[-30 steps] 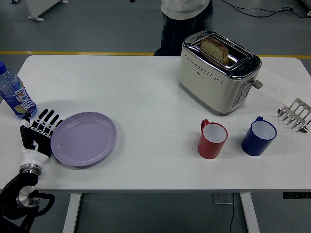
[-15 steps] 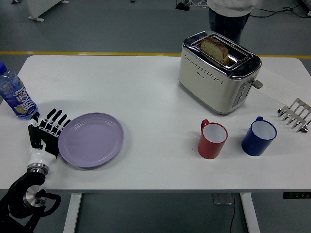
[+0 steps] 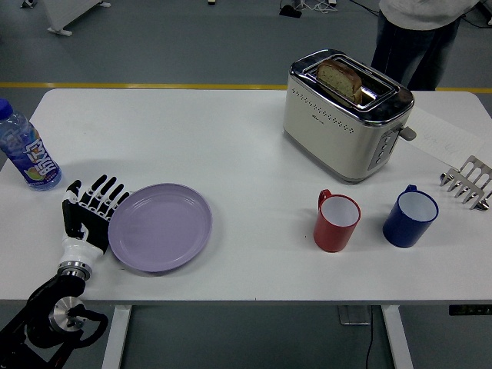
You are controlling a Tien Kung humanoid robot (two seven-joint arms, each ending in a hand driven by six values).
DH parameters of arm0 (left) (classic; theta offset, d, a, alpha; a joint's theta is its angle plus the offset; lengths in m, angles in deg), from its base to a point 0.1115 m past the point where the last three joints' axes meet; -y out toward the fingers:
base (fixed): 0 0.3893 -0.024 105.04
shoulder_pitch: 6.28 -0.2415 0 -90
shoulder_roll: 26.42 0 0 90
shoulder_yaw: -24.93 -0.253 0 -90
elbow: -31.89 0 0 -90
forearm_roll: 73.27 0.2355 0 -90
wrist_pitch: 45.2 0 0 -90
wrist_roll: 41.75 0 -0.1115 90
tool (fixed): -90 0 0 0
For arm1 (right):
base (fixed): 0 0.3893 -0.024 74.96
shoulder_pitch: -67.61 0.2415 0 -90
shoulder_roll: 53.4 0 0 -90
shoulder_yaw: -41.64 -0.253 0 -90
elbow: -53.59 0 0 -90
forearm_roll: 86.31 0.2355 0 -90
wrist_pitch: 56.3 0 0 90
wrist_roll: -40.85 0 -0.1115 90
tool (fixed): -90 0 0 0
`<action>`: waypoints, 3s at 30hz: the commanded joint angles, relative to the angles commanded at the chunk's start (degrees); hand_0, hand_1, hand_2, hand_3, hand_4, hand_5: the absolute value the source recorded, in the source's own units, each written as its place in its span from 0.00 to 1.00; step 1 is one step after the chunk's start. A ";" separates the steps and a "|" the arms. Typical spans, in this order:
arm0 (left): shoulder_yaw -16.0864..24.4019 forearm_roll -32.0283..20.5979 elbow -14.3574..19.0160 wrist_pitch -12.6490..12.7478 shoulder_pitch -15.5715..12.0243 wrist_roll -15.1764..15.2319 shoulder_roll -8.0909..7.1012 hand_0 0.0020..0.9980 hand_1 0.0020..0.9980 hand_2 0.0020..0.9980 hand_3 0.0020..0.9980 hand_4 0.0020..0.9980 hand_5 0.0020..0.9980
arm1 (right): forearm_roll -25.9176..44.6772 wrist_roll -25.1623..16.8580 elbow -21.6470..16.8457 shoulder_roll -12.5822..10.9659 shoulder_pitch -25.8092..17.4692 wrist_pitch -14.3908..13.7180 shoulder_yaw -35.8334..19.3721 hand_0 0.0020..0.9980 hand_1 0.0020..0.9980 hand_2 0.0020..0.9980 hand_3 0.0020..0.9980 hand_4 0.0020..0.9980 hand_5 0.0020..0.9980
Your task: Push plate across desktop
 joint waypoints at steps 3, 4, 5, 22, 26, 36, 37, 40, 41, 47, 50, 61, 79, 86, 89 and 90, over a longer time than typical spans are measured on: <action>-1.02 -0.40 0.42 0.04 -0.04 0.07 -0.15 0.69 0.72 0.70 0.59 0.52 1.00 | -0.36 0.04 0.00 0.00 -0.09 0.10 -0.19 0.60 0.59 0.65 0.66 0.17 0.74; -1.64 -0.69 0.74 0.06 -0.05 0.12 -0.21 0.69 0.72 0.70 0.59 0.52 1.00 | -0.60 0.04 0.01 0.00 -0.15 0.18 -0.31 0.60 0.59 0.65 0.66 0.17 0.74; -1.84 -0.78 0.84 0.06 -0.05 0.13 -0.24 0.69 0.72 0.70 0.59 0.52 1.00 | -0.68 0.04 0.01 0.00 -0.16 0.21 -0.34 0.60 0.59 0.65 0.66 0.17 0.74; -8.36 -4.23 2.91 -0.06 1.37 0.27 -1.72 0.69 0.71 0.70 0.58 0.51 1.00 | -1.08 -0.21 0.13 0.00 0.11 0.46 -0.42 0.60 0.59 0.65 0.66 0.17 0.73; -9.69 -5.01 3.64 -0.15 1.79 0.27 -2.12 0.69 0.71 0.70 0.58 0.51 1.00 | -1.16 -0.23 0.15 0.00 0.19 0.51 -0.41 0.60 0.59 0.64 0.66 0.17 0.73; -14.03 -6.71 4.42 -0.55 2.88 0.10 -3.04 0.69 0.71 0.70 0.58 0.50 1.00 | -1.54 -0.27 0.19 0.00 0.33 0.64 -0.53 0.60 0.59 0.64 0.66 0.17 0.73; -14.65 -6.93 4.53 -0.59 3.06 0.12 -3.16 0.69 0.71 0.70 0.58 0.50 1.00 | -1.56 -0.29 0.20 0.00 0.37 0.65 -0.54 0.60 0.59 0.64 0.66 0.17 0.73; -15.49 -7.23 4.60 -0.65 3.37 0.14 -3.33 0.69 0.71 0.70 0.58 0.50 1.00 | -1.46 -0.31 0.20 0.00 0.44 0.63 -0.48 0.60 0.59 0.64 0.66 0.17 0.73; -15.80 -7.34 4.63 -0.67 3.49 0.15 -3.39 0.69 0.71 0.70 0.58 0.50 1.00 | -1.50 -0.33 0.21 0.00 0.46 0.65 -0.50 0.60 0.59 0.64 0.66 0.17 0.73; -16.95 -7.67 4.90 -0.78 3.84 0.17 -3.62 0.69 0.71 0.70 0.58 0.50 1.00 | -1.69 -0.36 0.23 0.00 0.48 0.73 -0.60 0.60 0.59 0.64 0.66 0.17 0.72; -17.49 -7.76 4.98 -0.84 4.02 0.18 -3.72 0.69 0.71 0.70 0.58 0.50 1.00 | -1.72 -0.34 0.22 0.00 0.49 0.75 -0.61 0.60 0.59 0.64 0.66 0.17 0.72; -19.18 -7.91 5.12 -0.92 4.61 0.18 -3.98 0.69 0.71 0.70 0.58 0.50 1.00 | -1.61 -0.38 0.23 0.00 0.52 0.72 -0.54 0.60 0.59 0.64 0.66 0.17 0.72; -7.67 -4.31 6.08 0.10 1.35 -0.37 -2.68 0.69 0.71 0.70 0.58 0.50 1.00 | -1.61 -0.34 0.18 0.00 0.03 0.67 -0.57 0.60 0.59 0.64 0.66 0.17 0.72; 1.58 -1.38 7.33 -0.27 -0.62 -1.50 -3.05 0.68 0.71 0.70 0.58 0.49 1.00 | -1.80 -0.47 0.23 0.00 -0.14 0.70 -0.77 0.60 0.59 0.64 0.66 0.17 0.72; 4.55 -0.29 8.03 -0.77 -1.30 -2.26 -3.56 0.68 0.71 0.70 0.58 0.49 1.00 | -1.74 -0.55 0.26 0.00 -0.19 0.65 -0.79 0.60 0.59 0.64 0.66 0.17 0.72; 5.85 0.40 8.46 -1.12 -1.71 -2.74 -3.95 0.68 0.71 0.69 0.58 0.50 1.00 | -1.82 -0.58 0.27 0.00 -0.23 0.67 -0.86 0.60 0.59 0.64 0.66 0.17 0.71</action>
